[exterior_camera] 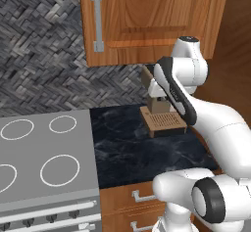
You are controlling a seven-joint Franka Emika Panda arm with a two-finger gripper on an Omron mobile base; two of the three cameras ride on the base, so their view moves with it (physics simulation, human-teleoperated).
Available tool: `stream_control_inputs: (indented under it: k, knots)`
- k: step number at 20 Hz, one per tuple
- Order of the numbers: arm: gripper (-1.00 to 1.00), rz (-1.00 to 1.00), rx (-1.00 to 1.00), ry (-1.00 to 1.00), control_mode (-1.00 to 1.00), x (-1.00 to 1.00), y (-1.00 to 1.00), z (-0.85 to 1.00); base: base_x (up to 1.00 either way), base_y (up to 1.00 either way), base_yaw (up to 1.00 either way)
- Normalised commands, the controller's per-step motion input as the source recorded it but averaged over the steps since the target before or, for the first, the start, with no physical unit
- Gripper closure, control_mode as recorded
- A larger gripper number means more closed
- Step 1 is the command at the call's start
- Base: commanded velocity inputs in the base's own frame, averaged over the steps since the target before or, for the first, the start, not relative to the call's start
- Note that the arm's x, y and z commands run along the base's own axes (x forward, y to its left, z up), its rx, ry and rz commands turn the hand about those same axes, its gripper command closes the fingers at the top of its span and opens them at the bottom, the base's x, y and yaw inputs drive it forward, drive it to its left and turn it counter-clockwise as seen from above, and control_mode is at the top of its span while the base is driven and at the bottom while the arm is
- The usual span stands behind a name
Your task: Open the cabinet and move the ladle to the pot. Then close the cabinet.
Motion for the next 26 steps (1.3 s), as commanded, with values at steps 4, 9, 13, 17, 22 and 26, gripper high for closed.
stream_control_inputs:
  k: [4, 9, 13, 17, 22, 26]
  knots:
    - [-1.00, 0.00, 0.00, -0.02, -1.00, -0.09, 0.20, 0.03, 0.00, 0.00, 0.00]
    - [-1.00, 0.00, 0.00, -0.18, -1.00, -0.30, 0.22, 0.44, 0.00, 0.00, 0.00]
    - [-1.00, 0.00, 0.00, -0.30, -1.00, -0.19, 0.26, 0.66, 0.00, 0.00, 0.00]
    - [-1.00, 0.00, 0.00, -0.34, -1.00, -0.01, 0.44, 0.62, 0.00, 0.00, 0.00]
    - [-1.00, 0.00, 0.00, -0.36, -1.00, 0.00, 0.59, 0.67, 0.00, 0.00, 0.00]
    - [-1.00, 0.00, 0.00, -0.33, -1.00, 0.00, 0.60, 0.68, 0.00, 0.00, 0.00]
